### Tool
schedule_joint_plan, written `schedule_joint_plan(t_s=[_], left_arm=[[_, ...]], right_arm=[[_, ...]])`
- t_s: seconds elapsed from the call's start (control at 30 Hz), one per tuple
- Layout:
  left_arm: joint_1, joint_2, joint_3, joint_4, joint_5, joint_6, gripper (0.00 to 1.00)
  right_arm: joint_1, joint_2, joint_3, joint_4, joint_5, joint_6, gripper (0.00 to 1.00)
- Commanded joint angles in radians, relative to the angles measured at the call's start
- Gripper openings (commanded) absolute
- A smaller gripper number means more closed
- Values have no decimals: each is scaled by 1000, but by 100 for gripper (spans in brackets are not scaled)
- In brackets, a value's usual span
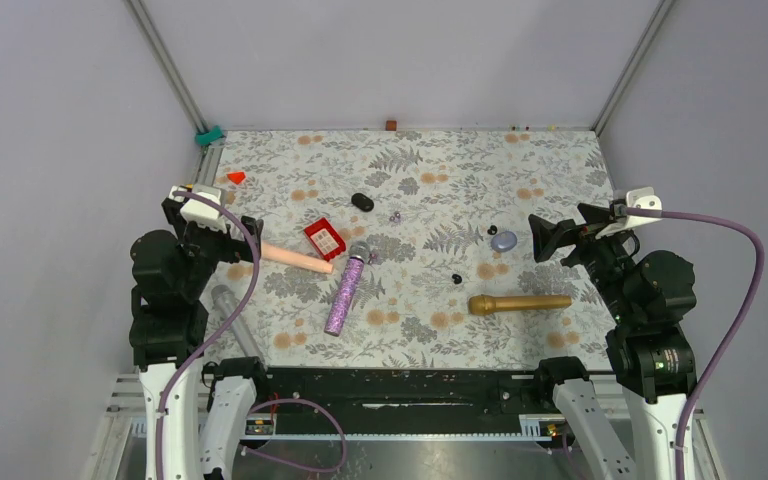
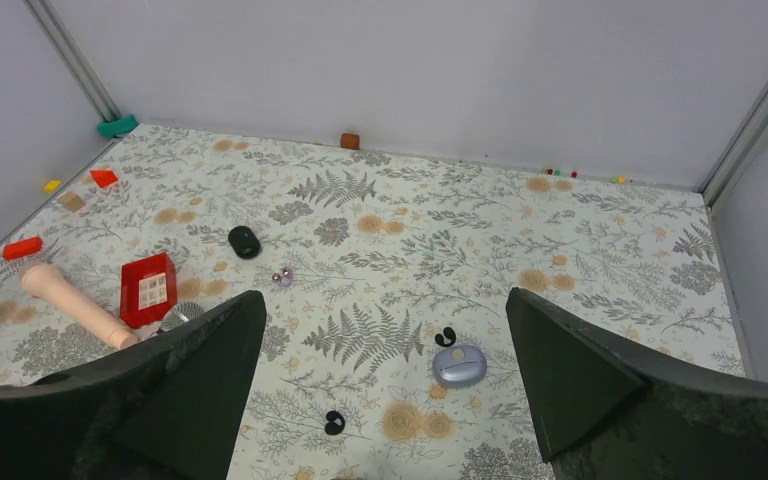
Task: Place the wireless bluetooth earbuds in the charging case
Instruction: Pick up the charging case at the center of the board.
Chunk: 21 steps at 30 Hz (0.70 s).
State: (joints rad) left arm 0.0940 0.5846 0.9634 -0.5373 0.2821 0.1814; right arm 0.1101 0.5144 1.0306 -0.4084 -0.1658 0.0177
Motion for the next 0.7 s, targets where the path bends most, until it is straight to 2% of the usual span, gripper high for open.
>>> schedule_joint_plan(t_s=[0.0,0.2,0.43,0.67], left_arm=[[7,6,20,38,19,-17,98],[9,6,18,39,20,-16,99],[9,15,9,51,27,-1,99],[10,16,-25,31,-4,86,99]], right_arm=[[-4,10,30,30,-2,21,98],[-4,14,16,30,-55,-10,98],[-3,17,2,-6,-158,-160,98],[-2,56,43,-93,-291,-309,98]])
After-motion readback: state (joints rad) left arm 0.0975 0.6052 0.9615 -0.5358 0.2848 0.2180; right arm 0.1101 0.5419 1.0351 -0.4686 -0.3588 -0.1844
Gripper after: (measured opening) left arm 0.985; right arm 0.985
